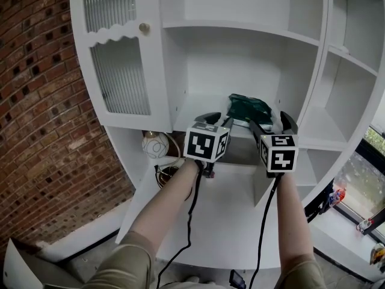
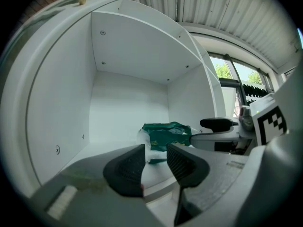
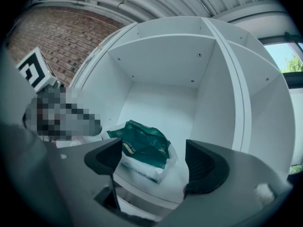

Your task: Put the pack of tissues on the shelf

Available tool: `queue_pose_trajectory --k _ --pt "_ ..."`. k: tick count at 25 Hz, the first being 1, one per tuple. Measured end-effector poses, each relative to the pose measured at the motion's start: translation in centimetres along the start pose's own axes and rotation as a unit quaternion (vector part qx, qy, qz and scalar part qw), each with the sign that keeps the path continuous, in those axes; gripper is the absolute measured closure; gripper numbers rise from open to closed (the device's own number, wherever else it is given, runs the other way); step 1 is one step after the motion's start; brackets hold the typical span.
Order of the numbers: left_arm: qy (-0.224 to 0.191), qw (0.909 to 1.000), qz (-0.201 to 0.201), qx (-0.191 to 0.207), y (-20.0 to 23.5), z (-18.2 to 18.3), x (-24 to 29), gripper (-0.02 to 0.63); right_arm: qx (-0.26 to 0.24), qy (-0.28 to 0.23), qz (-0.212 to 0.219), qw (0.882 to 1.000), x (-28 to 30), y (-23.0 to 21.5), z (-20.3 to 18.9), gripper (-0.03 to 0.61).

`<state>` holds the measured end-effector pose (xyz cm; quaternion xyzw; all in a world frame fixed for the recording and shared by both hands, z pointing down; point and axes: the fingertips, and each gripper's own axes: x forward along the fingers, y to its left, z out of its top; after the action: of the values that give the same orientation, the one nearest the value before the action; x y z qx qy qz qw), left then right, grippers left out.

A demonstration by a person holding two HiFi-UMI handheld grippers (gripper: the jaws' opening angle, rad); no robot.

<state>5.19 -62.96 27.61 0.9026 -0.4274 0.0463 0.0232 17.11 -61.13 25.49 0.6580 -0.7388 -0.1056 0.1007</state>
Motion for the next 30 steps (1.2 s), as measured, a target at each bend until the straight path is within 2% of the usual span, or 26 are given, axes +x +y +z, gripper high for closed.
queue_pose_trajectory --k 7,13,19,21,24,29,30 --pt "-0.029 0.9996 0.003 -0.001 -0.5 1.2 -1.6 0.46 0.019 -0.017 0.003 1.0 -1.8 0.5 0.3 0.169" --pt "-0.047 0.9988 0.006 0.007 -1.6 0.4 -3.5 0.46 0.036 -0.029 0.01 0.999 -4.7 1.8 -0.5 0.178" --pt "-0.056 0.9982 0.007 0.017 -2.8 -1.2 -5.3 0.46 0.022 -0.046 -0.007 0.999 -7.9 3.3 -1.1 0.302" --pt "-0.059 0.998 0.007 0.021 -3.4 -1.8 -6.0 0.46 0.033 -0.05 -0.007 0.998 -9.0 3.6 -1.4 0.308" --pt "-0.07 0.9973 0.004 0.02 -4.4 -2.5 -7.3 0.46 0.047 -0.056 -0.008 0.997 -10.7 4.0 -2.0 0.36" --pt "-0.077 0.9967 0.005 0.025 -5.2 -3.9 -9.2 0.502 0.048 -0.04 0.0 0.998 -12.9 5.3 -4.0 0.415" --pt "-0.077 0.9968 0.005 0.023 -5.3 -4.3 -9.5 0.502 0.051 -0.038 -0.001 0.998 -13.3 5.4 -4.3 0.446"
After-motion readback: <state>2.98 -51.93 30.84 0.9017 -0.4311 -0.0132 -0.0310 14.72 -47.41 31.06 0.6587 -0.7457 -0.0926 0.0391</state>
